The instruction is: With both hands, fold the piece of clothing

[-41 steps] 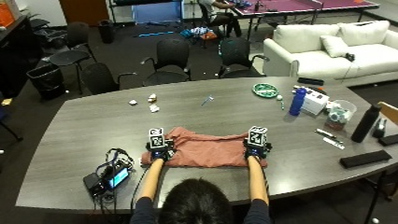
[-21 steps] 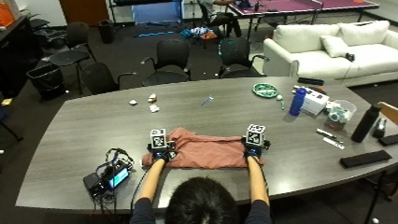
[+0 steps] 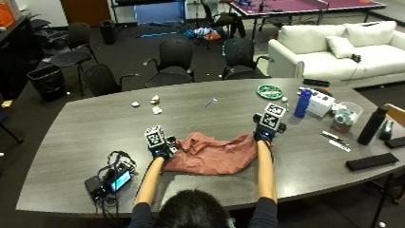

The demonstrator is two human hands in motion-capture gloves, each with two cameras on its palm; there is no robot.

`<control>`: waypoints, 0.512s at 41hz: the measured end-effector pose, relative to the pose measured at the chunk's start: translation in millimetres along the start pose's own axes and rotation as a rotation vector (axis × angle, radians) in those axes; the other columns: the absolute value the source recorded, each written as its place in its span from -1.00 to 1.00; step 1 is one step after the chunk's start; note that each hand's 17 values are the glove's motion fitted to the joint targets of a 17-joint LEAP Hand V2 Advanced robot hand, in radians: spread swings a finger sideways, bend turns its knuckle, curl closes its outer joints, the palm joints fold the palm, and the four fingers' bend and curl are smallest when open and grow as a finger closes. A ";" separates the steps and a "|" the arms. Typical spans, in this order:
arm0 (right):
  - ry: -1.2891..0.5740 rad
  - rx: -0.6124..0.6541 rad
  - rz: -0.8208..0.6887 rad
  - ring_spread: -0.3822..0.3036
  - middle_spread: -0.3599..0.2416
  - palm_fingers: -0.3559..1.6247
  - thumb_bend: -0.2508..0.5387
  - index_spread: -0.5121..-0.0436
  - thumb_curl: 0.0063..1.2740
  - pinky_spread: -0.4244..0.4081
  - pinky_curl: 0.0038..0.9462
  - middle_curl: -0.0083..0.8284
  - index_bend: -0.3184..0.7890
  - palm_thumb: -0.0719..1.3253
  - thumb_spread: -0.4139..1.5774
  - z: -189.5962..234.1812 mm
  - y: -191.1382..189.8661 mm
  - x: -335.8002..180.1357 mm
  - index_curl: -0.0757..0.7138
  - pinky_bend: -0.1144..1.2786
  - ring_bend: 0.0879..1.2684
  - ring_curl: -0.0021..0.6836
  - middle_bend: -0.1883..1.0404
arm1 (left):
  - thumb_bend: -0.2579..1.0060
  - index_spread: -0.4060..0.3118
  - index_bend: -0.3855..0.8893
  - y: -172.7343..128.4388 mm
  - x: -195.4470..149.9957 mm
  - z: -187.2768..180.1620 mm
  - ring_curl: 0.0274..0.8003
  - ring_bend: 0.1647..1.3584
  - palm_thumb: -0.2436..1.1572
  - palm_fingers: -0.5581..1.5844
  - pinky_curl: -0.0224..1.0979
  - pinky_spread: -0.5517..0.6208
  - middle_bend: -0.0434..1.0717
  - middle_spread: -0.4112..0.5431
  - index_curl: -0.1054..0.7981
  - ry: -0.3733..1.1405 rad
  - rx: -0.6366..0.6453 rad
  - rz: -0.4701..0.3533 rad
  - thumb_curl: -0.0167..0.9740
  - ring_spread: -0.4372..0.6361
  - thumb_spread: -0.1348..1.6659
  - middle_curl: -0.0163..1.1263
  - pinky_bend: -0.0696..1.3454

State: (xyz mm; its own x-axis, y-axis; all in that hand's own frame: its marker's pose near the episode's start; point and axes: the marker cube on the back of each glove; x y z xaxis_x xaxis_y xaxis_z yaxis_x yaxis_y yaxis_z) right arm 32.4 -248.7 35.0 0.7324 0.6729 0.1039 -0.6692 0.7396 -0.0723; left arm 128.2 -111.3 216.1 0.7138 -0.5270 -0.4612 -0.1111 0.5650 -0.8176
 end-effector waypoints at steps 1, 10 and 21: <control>-0.020 0.026 -0.028 -0.59 -0.50 0.63 -0.38 0.16 -0.23 -0.84 -0.18 0.23 -0.15 0.54 0.36 -12.6 8.3 -13.5 -0.04 0.12 0.01 0.35 -0.12 | -0.62 0.01 -0.10 3.3 -0.7 -5.1 -0.20 -0.24 -0.58 -0.44 -0.27 0.39 -0.70 0.36 -0.14 0.009 0.014 0.010 -0.46 0.49 0.37 -0.58 -0.07; -0.065 0.092 -0.299 -0.59 -0.57 0.64 -0.45 0.22 -0.12 -0.84 -0.18 0.25 -0.16 0.53 0.08 -44.0 89.3 -167.6 0.01 0.09 0.02 0.37 -0.12 | -0.62 0.03 -0.11 60.4 -23.1 -56.2 -0.23 -0.22 -0.60 -0.44 -0.29 0.39 -0.67 0.38 -0.09 -0.041 0.088 -0.058 -0.46 0.52 0.39 -0.62 -0.07; 0.048 -0.153 -0.651 -0.61 -0.55 0.65 -0.45 0.24 -0.03 -0.85 -0.18 0.28 -0.16 0.52 -0.10 45.1 226.1 -333.8 0.06 0.05 0.02 0.38 -0.09 | -0.46 0.03 -0.08 63.0 -90.9 -126.3 -0.26 -0.21 -0.33 -0.40 -0.31 0.38 -0.68 0.38 0.00 -0.122 0.457 -0.135 -0.43 0.51 0.64 -0.64 -0.11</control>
State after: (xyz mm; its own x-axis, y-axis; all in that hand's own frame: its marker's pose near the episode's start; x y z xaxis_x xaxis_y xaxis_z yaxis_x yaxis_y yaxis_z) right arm -369.1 -306.8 28.7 0.9878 0.0860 0.1299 -0.0662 0.9865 -0.1498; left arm -31.1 -108.0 163.0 0.7799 -0.5519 -0.2952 0.2834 0.7319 -0.6196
